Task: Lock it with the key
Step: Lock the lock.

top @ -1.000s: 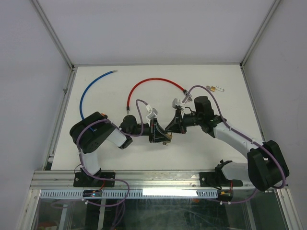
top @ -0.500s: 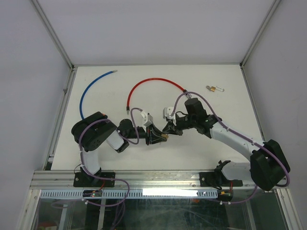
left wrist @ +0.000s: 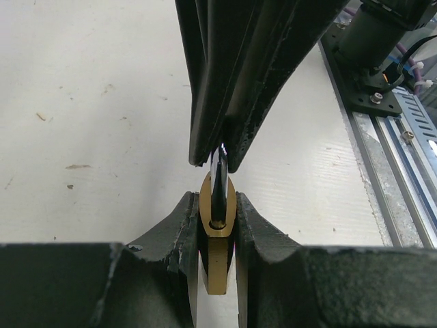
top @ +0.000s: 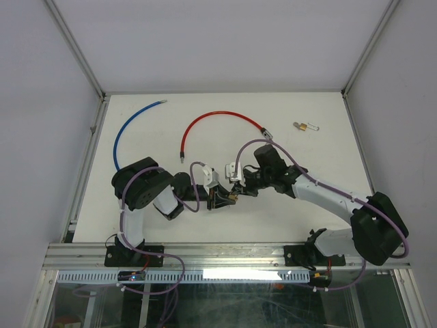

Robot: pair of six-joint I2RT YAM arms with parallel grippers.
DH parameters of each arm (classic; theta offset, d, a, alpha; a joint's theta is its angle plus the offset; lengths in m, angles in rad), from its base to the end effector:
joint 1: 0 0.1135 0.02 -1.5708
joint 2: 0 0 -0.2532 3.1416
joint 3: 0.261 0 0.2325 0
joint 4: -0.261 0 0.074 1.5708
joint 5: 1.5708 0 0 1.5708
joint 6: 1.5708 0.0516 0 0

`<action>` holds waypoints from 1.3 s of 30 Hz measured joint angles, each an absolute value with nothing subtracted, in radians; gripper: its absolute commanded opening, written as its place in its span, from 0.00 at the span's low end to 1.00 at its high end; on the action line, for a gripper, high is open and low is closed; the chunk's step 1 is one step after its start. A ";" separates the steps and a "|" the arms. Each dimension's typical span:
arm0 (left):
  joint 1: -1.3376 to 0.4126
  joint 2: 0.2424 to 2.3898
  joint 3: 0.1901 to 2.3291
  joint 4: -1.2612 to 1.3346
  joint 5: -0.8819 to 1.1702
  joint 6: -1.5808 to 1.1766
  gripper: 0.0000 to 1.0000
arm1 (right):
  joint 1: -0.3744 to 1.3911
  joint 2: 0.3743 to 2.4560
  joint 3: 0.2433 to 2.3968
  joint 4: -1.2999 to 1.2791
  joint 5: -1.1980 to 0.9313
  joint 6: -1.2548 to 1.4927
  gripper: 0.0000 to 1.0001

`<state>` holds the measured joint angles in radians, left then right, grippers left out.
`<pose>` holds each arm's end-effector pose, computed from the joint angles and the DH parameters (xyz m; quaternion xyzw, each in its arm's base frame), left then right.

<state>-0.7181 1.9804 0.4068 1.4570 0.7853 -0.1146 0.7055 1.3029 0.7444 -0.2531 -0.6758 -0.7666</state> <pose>0.1943 -0.2182 0.1081 0.4480 0.5835 -0.5098 0.4460 0.1724 0.1892 0.2066 -0.6793 0.5670 0.2971 0.3588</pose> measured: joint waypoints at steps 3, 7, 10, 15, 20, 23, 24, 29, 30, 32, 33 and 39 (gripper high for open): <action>-0.718 1.987 0.403 1.458 0.785 -0.100 0.00 | 0.710 1.318 0.752 -0.264 -0.672 -0.770 0.00; -0.716 2.000 0.398 1.460 0.786 -0.084 0.00 | 0.717 1.349 0.771 -0.285 -0.668 -0.771 0.00; -0.709 2.002 0.396 1.464 0.791 -0.083 0.00 | 0.719 1.370 0.793 -0.303 -0.670 -0.776 0.00; -0.693 2.003 0.385 1.470 0.796 -0.076 0.00 | 0.734 1.425 0.836 -0.326 -0.670 -0.772 0.00; -0.679 1.996 0.366 1.476 0.797 -0.069 0.00 | 0.752 1.465 0.872 -0.342 -0.664 -0.758 0.00; -0.677 1.994 0.360 1.478 0.797 -0.065 0.00 | 0.759 1.469 0.875 -0.340 -0.658 -0.751 0.00; -0.674 1.994 0.360 1.478 0.799 -0.065 0.00 | 0.763 1.475 0.878 -0.340 -0.653 -0.750 0.00; -0.652 1.994 0.348 1.481 0.818 -0.071 0.00 | 0.786 1.516 0.919 -0.360 -0.624 -0.743 0.00; -0.648 1.993 0.347 1.482 0.818 -0.074 0.00 | 0.790 1.521 0.924 -0.363 -0.619 -0.742 0.00; -0.644 1.993 0.344 1.483 0.822 -0.078 0.00 | 0.795 1.527 0.931 -0.369 -0.611 -0.742 0.00; -0.642 1.993 0.344 1.483 0.823 -0.080 0.00 | 0.796 1.530 0.934 -0.372 -0.608 -0.742 0.00; -0.633 1.994 0.339 1.483 0.830 -0.089 0.00 | 0.804 1.553 0.950 -0.390 -0.598 -0.744 0.00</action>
<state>-0.6327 1.9938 0.3393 1.4830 0.8295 -0.0887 0.8040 1.5532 0.9501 -0.3904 -0.5976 -0.7444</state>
